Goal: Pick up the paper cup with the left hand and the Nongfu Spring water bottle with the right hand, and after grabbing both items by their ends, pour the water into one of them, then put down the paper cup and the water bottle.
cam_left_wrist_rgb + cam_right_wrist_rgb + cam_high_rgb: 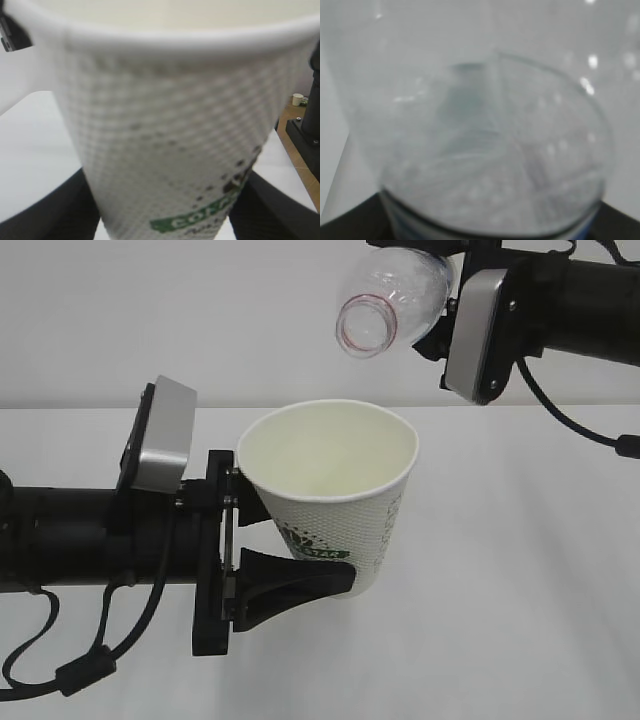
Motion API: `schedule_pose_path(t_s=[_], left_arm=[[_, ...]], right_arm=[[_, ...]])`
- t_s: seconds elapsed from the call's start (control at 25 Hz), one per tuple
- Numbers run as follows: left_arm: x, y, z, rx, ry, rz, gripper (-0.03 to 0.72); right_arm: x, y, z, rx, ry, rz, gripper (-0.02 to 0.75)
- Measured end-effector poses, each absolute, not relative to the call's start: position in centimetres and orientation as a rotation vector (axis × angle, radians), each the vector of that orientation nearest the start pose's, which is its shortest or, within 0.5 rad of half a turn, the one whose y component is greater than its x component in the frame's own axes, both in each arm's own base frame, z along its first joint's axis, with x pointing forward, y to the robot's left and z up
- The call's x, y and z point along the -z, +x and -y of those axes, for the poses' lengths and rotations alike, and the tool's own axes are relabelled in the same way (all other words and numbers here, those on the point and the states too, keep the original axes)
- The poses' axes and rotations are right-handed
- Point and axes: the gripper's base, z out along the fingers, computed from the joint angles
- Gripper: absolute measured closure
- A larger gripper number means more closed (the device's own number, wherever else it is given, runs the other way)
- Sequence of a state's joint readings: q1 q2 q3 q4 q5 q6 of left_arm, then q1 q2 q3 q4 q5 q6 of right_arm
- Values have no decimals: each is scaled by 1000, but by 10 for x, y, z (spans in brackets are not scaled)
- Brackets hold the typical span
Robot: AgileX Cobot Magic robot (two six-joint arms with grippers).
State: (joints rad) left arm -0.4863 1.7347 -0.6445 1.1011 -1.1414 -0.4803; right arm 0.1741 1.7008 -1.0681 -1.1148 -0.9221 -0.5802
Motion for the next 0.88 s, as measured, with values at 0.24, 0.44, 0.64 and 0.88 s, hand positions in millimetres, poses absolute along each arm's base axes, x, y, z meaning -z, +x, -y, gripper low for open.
schedule_pose_path(t_s=[0.24,0.44,0.64,0.88], left_arm=[[-184,221,201,1039,1217,-1349,160],[-184,221,201,1039,1217,-1349,160],[-184,221,201,1040,1217,-1348,160],[-184,221,201,1041,1217,-1348,160]], right_arm=[[-285,348,-127,408,-1509,-530,288],[-285,347,-127,428,-1520,-508,288],[-285,347,-127,449,-1532,-486,288],[-285,347,-127,463,-1538,-472,288]])
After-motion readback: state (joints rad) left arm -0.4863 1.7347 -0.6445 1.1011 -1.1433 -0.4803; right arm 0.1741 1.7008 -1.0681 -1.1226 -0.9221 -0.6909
